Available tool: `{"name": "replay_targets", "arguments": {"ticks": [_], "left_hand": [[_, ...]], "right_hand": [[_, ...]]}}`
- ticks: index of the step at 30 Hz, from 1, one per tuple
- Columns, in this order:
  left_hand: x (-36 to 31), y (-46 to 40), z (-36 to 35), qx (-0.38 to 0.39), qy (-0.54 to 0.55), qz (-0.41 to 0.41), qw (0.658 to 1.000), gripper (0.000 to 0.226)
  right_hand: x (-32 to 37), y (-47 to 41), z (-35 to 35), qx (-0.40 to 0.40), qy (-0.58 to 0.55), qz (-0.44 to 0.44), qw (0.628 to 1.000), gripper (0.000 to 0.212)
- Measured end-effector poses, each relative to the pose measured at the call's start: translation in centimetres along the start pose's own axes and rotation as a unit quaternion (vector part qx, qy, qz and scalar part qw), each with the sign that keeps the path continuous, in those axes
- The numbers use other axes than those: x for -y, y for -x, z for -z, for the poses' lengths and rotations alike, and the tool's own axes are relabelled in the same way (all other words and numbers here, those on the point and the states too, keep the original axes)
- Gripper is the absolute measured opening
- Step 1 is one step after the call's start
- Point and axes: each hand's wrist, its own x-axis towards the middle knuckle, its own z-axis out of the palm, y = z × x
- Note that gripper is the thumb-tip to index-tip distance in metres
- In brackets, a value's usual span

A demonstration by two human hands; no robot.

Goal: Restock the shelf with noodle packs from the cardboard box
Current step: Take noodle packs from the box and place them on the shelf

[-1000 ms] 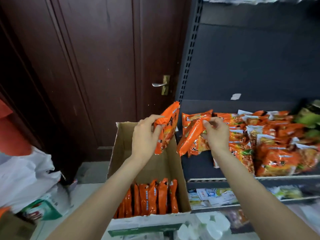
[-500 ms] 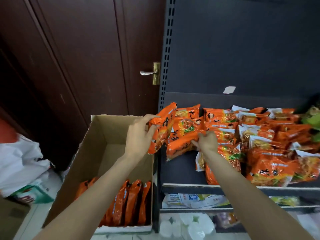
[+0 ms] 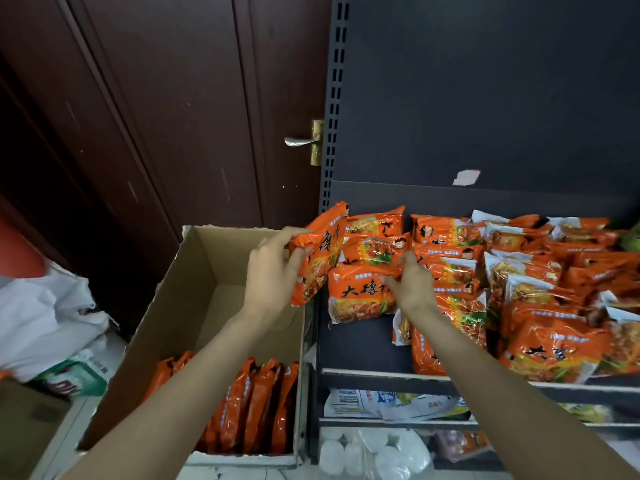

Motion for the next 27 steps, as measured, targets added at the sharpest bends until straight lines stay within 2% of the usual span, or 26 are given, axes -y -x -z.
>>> {"name": "replay_targets", "arguments": {"ticks": [6, 9, 14, 19, 21, 23, 27], "left_hand": [[0.3, -0.2, 1.1, 0.000, 0.004, -0.009, 1.000, 0.022], [0.2, -0.1, 1.6, -0.019, 0.009, -0.016, 1.000, 0.021], [-0.8, -0.4, 2.4, -0.012, 0.041, -0.040, 0.998, 0.021], [-2.0, -0.6, 1.7, 0.089, 0.102, -0.051, 0.989, 0.012], [-1.8, -0.4, 0.6, 0.121, 0.095, -0.052, 0.987, 0.013], [-1.3, -0.2, -0.6, 0.154, 0.073, -0.052, 0.984, 0.016], [-0.1, 0.1, -2.7, 0.194, 0.006, -0.049, 0.980, 0.026]], "right_hand": [[0.9, -0.1, -0.7, 0.034, 0.114, -0.023, 0.993, 0.059], [2.3, 0.5, 0.0, 0.014, 0.146, 0.004, 0.989, 0.063], [5.6, 1.4, 1.9, 0.021, -0.067, 0.134, 0.988, 0.071], [6.9, 2.8, 3.9, 0.029, -0.197, 0.137, 0.970, 0.085], [5.8, 3.3, 4.2, 0.020, -0.186, 0.143, 0.972, 0.082], [4.1, 3.6, 3.9, 0.019, -0.157, 0.141, 0.977, 0.068], [1.2, 3.6, 2.0, 0.018, -0.123, 0.080, 0.989, 0.039]]}}
